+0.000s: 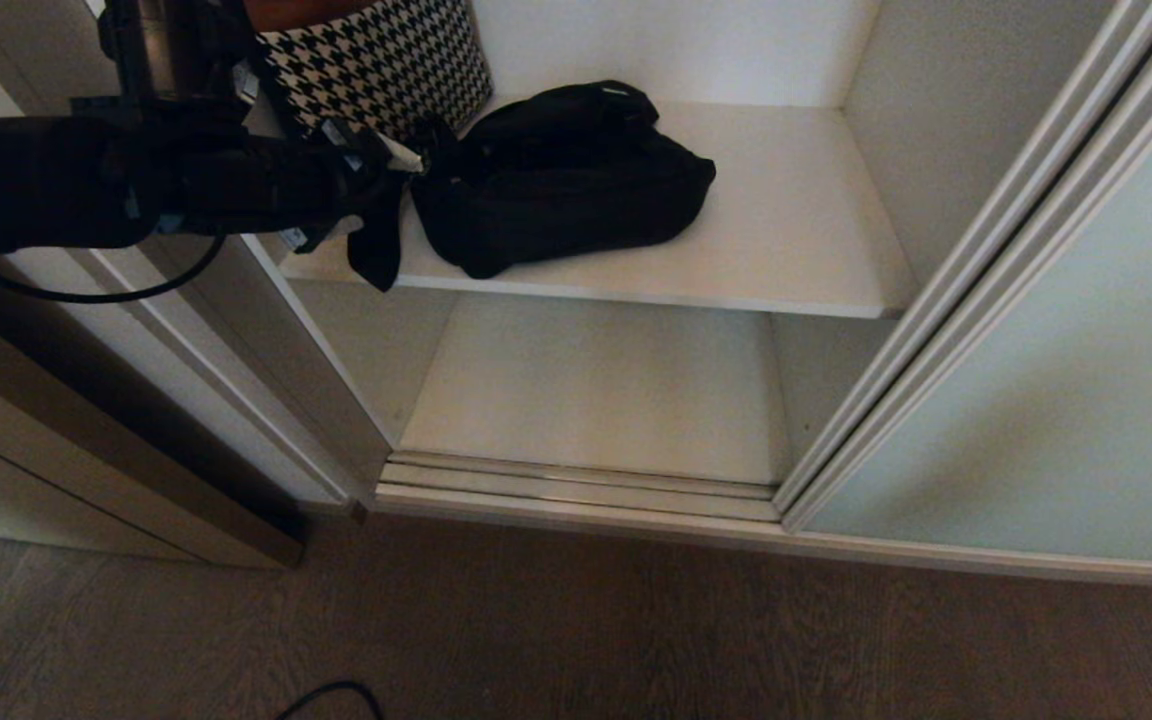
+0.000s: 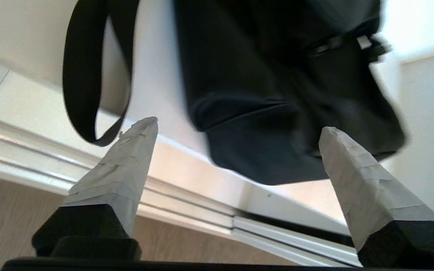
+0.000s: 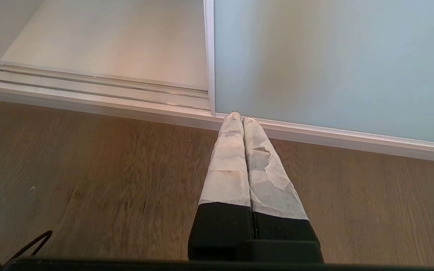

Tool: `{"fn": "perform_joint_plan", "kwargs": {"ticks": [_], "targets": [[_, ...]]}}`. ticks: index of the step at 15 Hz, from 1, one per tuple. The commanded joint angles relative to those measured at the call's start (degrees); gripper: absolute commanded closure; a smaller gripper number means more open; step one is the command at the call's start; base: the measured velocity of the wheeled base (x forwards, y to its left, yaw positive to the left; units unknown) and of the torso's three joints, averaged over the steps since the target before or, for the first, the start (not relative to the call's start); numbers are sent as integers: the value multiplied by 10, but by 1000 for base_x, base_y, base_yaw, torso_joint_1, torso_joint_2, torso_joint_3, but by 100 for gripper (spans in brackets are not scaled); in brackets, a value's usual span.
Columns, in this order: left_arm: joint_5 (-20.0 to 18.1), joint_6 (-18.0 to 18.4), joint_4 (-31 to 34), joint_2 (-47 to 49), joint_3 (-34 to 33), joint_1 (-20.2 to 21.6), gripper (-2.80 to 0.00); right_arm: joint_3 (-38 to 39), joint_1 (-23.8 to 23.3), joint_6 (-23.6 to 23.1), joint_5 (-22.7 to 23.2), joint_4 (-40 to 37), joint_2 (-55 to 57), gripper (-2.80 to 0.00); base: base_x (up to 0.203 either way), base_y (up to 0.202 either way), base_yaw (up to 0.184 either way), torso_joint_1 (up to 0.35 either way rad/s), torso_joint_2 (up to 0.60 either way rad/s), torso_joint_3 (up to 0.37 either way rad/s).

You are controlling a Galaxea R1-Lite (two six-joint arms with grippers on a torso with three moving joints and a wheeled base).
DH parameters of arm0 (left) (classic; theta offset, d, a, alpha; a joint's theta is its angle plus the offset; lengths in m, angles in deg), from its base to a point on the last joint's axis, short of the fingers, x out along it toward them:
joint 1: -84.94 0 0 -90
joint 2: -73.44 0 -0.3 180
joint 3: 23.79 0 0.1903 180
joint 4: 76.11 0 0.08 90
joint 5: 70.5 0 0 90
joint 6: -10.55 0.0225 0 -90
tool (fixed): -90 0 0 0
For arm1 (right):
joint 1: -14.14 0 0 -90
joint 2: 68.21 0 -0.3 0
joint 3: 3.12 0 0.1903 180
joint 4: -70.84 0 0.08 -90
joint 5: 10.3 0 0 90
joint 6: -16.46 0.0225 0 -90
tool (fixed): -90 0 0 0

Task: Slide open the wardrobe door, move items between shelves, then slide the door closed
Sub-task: Place the basket on the lower shelf

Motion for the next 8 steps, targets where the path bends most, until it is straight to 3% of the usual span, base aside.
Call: {"fn": "perform_joint_plan", "kwargs": {"ticks": [1, 4, 8], "targets": [[-12, -2, -1, -8, 6, 0, -280, 0, 0, 0, 0, 0, 0, 0, 0, 0, 0, 0, 0, 0], [-54, -17, -12, 22, 7, 0, -280, 1, 0, 0, 0, 0, 0, 0, 0, 0, 0, 0, 0, 0], [-55, -23, -80, 83, 6, -1, -280, 1, 0, 0, 0, 0, 0, 0, 0, 0, 0, 0, 0, 0]]}}
